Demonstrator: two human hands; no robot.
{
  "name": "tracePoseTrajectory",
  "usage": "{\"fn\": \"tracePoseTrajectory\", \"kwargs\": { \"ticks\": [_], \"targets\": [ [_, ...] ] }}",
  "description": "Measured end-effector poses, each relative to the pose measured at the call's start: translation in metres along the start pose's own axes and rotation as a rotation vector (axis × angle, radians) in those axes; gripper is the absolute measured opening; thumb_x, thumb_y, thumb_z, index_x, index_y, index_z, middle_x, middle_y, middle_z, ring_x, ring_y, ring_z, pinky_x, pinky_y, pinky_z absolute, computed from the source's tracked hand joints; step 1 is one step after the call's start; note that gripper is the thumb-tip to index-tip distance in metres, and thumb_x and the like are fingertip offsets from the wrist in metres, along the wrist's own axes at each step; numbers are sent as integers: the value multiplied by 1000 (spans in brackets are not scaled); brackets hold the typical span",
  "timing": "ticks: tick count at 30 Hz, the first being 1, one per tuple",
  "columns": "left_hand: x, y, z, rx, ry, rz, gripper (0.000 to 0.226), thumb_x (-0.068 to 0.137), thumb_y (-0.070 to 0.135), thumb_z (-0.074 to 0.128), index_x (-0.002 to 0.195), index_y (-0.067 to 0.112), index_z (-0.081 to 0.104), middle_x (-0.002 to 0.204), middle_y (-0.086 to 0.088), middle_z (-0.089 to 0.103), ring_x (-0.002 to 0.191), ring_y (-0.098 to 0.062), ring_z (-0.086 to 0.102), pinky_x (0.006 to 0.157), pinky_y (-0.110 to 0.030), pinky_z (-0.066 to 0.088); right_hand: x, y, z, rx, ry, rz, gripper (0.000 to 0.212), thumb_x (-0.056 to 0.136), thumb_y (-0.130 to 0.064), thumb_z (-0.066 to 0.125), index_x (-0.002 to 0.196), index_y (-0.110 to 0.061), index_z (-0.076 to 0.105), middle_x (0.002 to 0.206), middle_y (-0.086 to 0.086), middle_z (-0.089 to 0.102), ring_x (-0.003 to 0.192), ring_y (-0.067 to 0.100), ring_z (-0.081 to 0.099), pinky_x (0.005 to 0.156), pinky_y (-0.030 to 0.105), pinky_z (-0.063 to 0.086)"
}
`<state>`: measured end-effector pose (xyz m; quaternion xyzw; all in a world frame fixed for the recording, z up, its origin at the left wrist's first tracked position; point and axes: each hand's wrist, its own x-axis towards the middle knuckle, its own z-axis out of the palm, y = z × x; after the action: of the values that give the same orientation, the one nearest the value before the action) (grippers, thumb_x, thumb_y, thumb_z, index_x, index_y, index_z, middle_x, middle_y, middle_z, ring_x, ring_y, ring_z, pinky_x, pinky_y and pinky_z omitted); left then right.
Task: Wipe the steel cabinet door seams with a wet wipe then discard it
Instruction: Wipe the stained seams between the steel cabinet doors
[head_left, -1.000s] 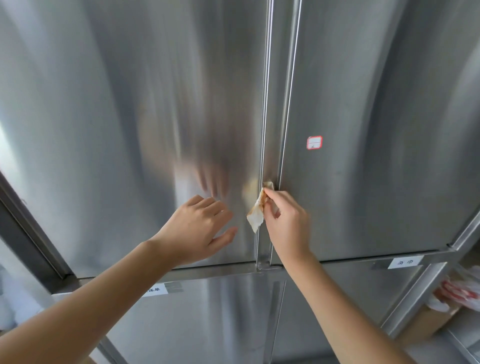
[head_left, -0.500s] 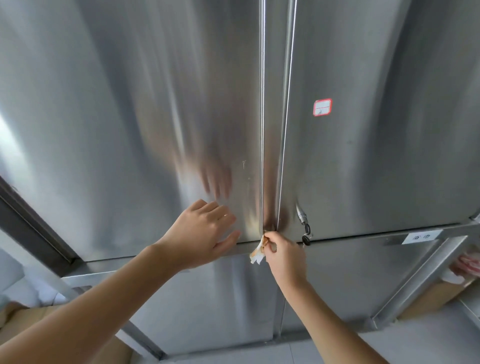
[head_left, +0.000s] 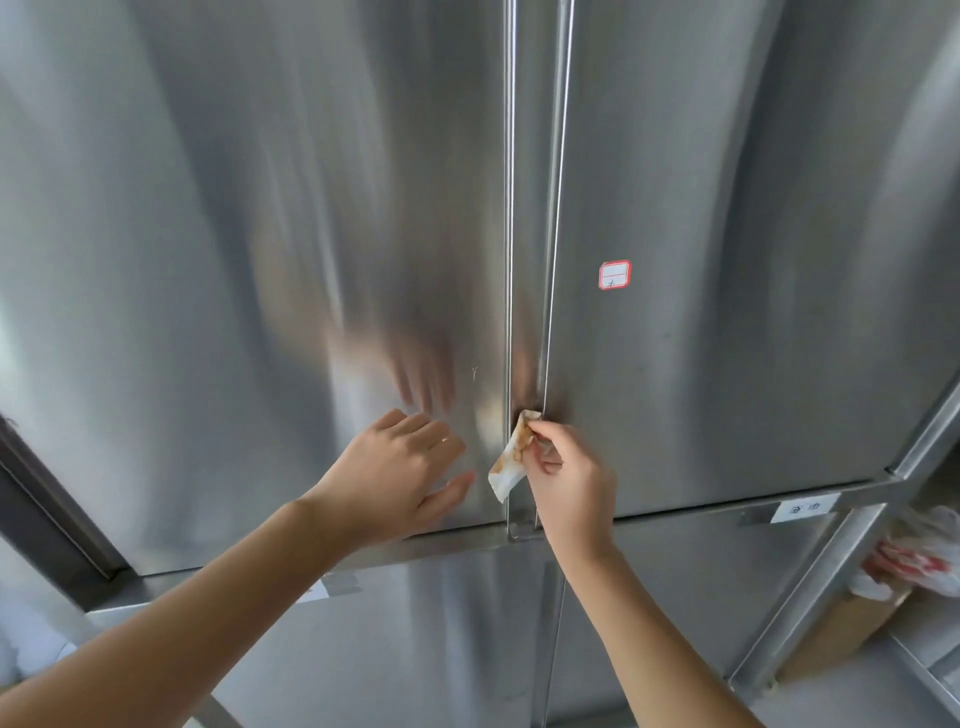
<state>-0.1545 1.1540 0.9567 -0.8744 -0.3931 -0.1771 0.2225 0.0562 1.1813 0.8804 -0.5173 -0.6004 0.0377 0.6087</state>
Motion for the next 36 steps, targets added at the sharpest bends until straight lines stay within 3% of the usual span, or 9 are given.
{"fn": "tracePoseTrajectory", "kwargs": {
  "ticks": [4,14,19,31,36],
  "targets": [
    [15,-3,-13,-13,98,27,42,103,44,39,93,15,68,87,1,65,71,-25,57,68,-38,47,45,-39,-20,44,92,-115,27,83,-3,74,105,-17,74,84,-7,70,68,10,64,62,31,58],
    [45,-18,-47,-9,206,70,32,100,40,46,89,16,64,87,2,63,69,-25,56,65,-39,50,65,-48,-31,13,18,-135,33,82,-1,73,104,-25,73,87,-11,71,68,10,64,62,36,57],
    [53,-31,-62,4,194,94,46,105,45,32,89,17,65,89,2,65,72,-24,57,68,-40,48,66,-55,-25,1,16,-124,34,81,2,72,103,-24,73,85,-12,70,66,8,62,62,35,57],
    [109,-80,-125,32,355,304,56,106,50,23,97,16,67,97,-1,68,80,-27,62,73,-41,47,161,-152,-35,-138,338,-281,22,81,-2,74,95,-19,76,88,-9,76,67,10,66,66,29,54],
    [118,-89,-140,37,389,366,54,106,51,24,95,18,66,97,0,67,80,-27,60,74,-42,47,180,-174,-30,-225,350,-215,27,82,-3,72,100,-22,77,83,-8,68,65,11,61,65,32,53]
  ]
}}
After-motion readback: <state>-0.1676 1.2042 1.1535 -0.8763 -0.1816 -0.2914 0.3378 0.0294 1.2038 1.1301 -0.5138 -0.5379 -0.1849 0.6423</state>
